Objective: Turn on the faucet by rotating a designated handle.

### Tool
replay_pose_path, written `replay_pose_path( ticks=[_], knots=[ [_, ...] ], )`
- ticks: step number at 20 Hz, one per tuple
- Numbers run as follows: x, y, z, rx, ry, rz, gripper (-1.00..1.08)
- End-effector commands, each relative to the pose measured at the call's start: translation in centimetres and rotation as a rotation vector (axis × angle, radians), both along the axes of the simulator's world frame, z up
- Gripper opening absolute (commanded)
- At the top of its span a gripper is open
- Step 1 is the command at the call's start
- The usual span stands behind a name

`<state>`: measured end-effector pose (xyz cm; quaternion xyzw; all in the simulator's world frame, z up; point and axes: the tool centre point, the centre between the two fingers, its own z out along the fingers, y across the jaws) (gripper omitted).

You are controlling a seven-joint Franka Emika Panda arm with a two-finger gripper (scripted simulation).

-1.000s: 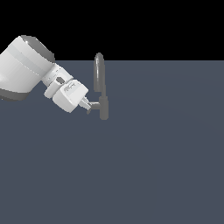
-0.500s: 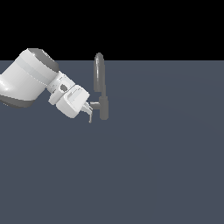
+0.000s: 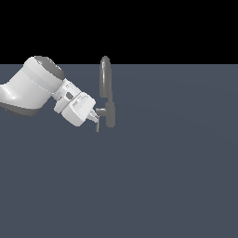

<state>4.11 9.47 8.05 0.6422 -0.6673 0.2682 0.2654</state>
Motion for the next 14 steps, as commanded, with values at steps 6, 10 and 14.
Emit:
replay_pose_path(
  ticks=[6, 10, 14],
  knots=[
    [0.9, -0.2, -3.5, -0.008, 0.026, 0.007, -1.00],
    [1.5, -0.2, -4.7, -0.009, 0.035, 0.007, -1.00],
    [1.9, -0.2, -5.6, -0.010, 0.042, 0.007, -1.00]
  ],
)
